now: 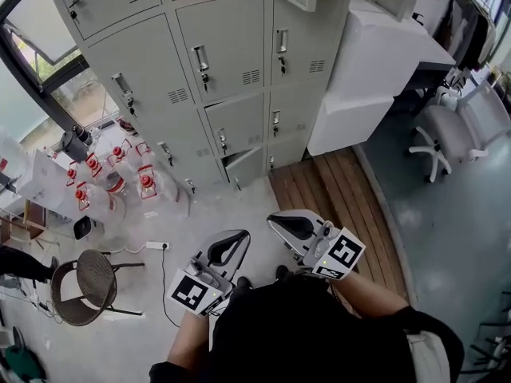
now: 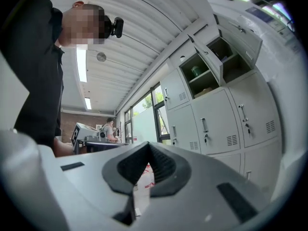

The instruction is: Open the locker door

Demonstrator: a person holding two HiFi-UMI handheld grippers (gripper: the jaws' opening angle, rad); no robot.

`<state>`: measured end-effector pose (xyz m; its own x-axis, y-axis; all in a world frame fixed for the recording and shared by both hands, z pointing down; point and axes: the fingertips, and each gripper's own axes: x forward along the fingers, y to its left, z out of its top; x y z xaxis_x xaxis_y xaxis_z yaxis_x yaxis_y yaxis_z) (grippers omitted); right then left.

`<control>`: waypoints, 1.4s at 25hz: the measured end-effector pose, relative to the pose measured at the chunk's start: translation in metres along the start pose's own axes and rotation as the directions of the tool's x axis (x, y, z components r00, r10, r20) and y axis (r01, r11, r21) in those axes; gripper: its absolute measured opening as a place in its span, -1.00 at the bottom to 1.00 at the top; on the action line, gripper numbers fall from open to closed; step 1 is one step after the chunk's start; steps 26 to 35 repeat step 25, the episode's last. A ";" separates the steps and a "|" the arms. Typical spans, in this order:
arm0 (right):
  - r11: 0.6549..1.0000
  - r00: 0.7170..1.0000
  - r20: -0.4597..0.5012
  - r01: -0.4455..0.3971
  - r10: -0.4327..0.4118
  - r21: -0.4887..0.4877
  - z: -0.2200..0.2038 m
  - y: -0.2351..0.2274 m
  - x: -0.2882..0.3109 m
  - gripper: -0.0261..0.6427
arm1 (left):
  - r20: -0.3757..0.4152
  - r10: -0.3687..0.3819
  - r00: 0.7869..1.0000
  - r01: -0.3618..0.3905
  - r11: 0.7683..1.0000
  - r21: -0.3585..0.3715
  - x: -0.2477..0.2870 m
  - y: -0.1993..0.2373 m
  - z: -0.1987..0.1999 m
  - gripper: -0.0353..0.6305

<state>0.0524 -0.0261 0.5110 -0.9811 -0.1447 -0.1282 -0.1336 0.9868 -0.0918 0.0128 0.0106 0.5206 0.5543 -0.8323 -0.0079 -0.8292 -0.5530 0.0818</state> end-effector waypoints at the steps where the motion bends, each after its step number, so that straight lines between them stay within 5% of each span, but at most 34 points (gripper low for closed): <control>1: 1.000 1.000 0.003 0.014 -0.014 -0.005 0.002 0.002 0.004 -0.89 | 0.002 -0.007 1.000 0.007 1.000 -0.002 -0.006 0.002 0.002 -0.84; 21: 0.989 0.991 0.015 0.135 -0.135 -0.067 -0.013 0.035 0.053 -0.89 | 0.035 -0.152 0.988 0.153 0.988 -0.014 -0.073 0.040 -0.002 -0.84; 35: 0.988 0.988 0.039 0.152 -0.151 -0.039 -0.016 0.041 0.059 -0.89 | 0.022 -0.166 0.986 0.166 0.986 -0.020 -0.081 0.046 -0.006 -0.84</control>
